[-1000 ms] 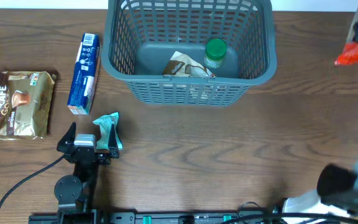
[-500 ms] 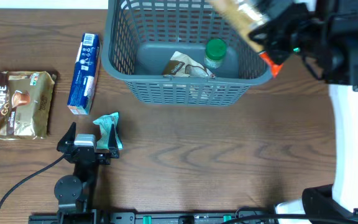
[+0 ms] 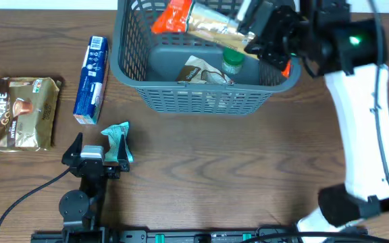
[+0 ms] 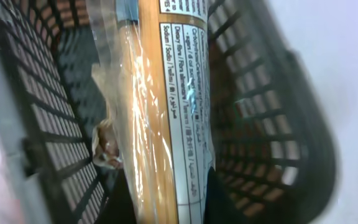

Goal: Pack container

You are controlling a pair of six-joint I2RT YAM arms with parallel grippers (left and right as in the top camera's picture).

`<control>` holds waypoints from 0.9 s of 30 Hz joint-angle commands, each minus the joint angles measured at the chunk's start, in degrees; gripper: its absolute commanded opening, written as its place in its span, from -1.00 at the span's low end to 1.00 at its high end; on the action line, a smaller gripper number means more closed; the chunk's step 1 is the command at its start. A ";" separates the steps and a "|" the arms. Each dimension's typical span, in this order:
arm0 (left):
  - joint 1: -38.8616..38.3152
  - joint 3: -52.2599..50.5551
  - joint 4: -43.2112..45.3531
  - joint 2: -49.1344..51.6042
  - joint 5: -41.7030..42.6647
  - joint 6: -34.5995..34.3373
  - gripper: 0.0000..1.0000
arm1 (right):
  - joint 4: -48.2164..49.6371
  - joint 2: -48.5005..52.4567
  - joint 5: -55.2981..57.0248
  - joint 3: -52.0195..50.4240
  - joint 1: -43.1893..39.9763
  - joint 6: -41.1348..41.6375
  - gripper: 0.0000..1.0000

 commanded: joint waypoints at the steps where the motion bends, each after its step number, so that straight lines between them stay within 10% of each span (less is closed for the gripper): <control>1: -0.24 -0.13 0.26 -0.35 0.17 0.55 0.97 | 0.70 3.04 -2.40 1.49 0.57 -1.40 -0.98; 23: -0.24 -0.13 0.26 -0.35 0.17 0.55 0.97 | 1.49 19.50 -2.38 1.49 2.80 -0.87 -0.96; 24: -0.24 -0.13 0.26 -0.35 0.17 0.55 0.97 | 1.77 19.50 -2.36 1.49 2.80 -0.87 -0.64; 25: -0.24 -0.13 0.26 -0.35 0.17 0.55 0.97 | 1.95 19.50 -2.36 1.49 2.80 -0.87 0.56; 26: -0.24 -0.13 0.26 -0.35 0.17 0.55 0.97 | 2.05 19.50 -2.38 1.49 2.80 -0.85 0.98; 27: -0.24 -0.13 0.26 -0.35 0.17 0.55 0.97 | 2.19 19.50 -2.40 1.49 2.80 -0.42 0.98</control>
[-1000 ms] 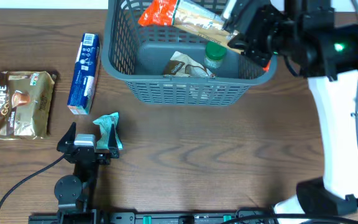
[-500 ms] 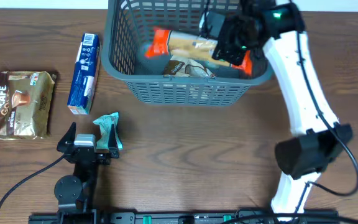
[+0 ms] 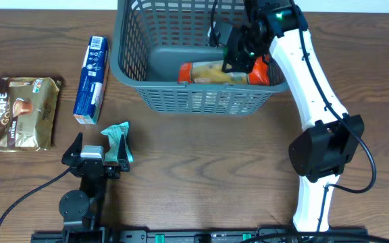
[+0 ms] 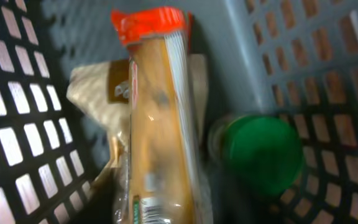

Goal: Pack container

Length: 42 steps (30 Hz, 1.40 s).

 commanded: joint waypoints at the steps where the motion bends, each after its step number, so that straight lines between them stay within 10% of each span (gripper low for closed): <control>1: -0.22 -0.13 0.26 -0.35 0.17 0.55 0.97 | 0.72 -1.66 -1.95 1.25 0.92 2.19 0.98; 12: -0.24 -0.13 0.26 -0.35 0.17 0.55 0.97 | 10.62 -7.26 0.28 8.13 0.85 30.51 0.98; 18: -0.24 -0.13 0.26 -0.35 0.17 0.55 0.97 | 9.11 -14.64 25.66 14.53 -1.44 47.89 0.99; 27: -0.24 -0.13 0.26 -0.35 0.17 0.55 0.97 | 1.53 -25.27 42.69 14.56 -13.49 51.19 0.99; 42: -0.22 -0.13 0.26 -0.35 0.17 0.55 0.97 | -0.52 -24.87 28.04 13.07 -40.52 56.59 0.98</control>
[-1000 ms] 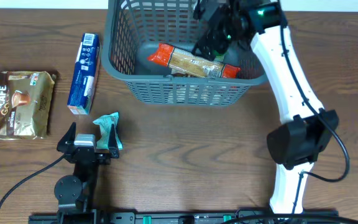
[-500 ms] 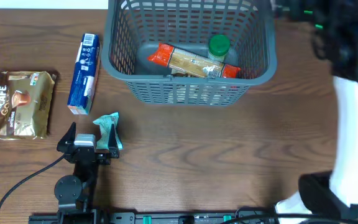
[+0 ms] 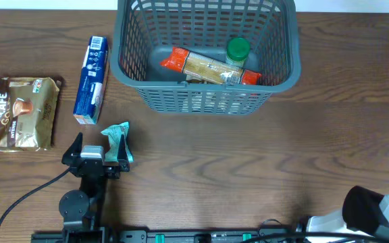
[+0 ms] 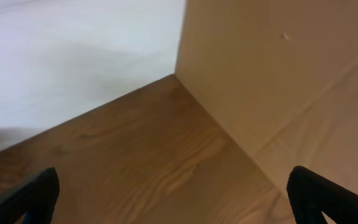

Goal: Pack container

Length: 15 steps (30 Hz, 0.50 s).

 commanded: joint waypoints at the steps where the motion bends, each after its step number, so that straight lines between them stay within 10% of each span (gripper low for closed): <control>1: -0.24 -0.13 0.26 -0.35 0.17 0.55 0.97 | -0.17 1.42 -7.45 -0.66 -3.87 3.30 0.98; 15: -0.22 -0.13 0.26 -0.35 0.17 0.55 0.97 | -2.38 1.68 -10.54 -1.73 -4.96 3.26 0.99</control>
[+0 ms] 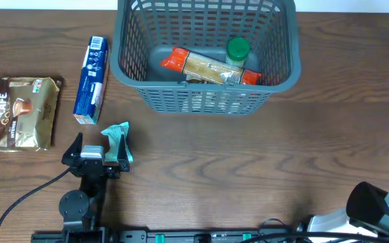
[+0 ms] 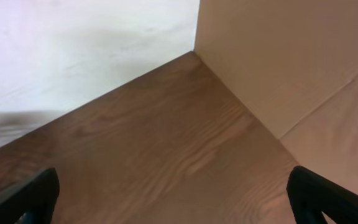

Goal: Pack container

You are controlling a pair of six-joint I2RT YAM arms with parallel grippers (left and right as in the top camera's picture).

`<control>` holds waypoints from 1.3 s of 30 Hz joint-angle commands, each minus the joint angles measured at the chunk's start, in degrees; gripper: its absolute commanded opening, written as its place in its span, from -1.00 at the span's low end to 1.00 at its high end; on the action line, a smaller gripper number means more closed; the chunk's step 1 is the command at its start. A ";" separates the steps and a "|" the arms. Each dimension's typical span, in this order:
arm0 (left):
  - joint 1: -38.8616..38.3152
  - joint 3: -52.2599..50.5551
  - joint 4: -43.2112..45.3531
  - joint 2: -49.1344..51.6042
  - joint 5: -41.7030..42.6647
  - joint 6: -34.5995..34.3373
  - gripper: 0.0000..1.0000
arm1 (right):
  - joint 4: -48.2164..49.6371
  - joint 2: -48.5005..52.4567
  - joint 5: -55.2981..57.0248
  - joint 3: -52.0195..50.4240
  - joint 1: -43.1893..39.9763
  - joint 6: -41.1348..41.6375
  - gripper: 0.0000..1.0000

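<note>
The grey mesh basket (image 1: 208, 101) stands at the back middle of the table. Inside it lie a long pasta packet with orange ends (image 1: 208, 66) and a green-lidded jar (image 1: 238, 48). A blue box (image 1: 90, 79), a Nescafe pouch (image 1: 19, 111) and a small teal packet (image 1: 118, 142) lie on the table to the left. My left gripper (image 1: 96, 152) rests open at the front left, with the teal packet against its right finger. My right gripper (image 2: 173, 199) is open and empty over bare wood; overhead shows only its arm (image 1: 377, 209).
The right wrist view looks at the table's far corner (image 2: 194, 56), with a beige wall (image 2: 291, 56) beyond it. A black cable (image 1: 26, 199) runs from the left arm's base towards the front left.
The right wrist view has shifted slightly over the table's corner, and the right arm shows a little further right at the bottom edge. The basket and the loose items have not moved.
My right gripper first held the pasta packet above the basket's back right. Then it was low inside the basket with the packet lying beside the green-lidded jar. After that the arm was back at the front right, open, with the packet left in the basket.
</note>
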 commanded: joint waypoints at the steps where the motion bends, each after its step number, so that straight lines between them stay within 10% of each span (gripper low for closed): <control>1: -0.24 -0.13 0.26 -0.35 0.17 0.55 0.97 | -0.20 0.39 -0.66 -0.33 -0.24 0.92 0.98; 18: -0.24 -0.13 1.03 -0.35 0.44 0.26 0.97 | -0.20 0.39 -0.66 -0.33 -0.20 0.92 0.99; 25: -0.22 3.39 0.15 -0.26 0.72 -10.14 0.97 | -0.20 0.39 -0.66 -0.33 -0.20 0.92 0.98; 39: -0.11 55.04 -39.67 36.35 -9.53 -11.43 0.97 | -0.20 0.39 -0.66 -0.33 -0.20 0.92 0.99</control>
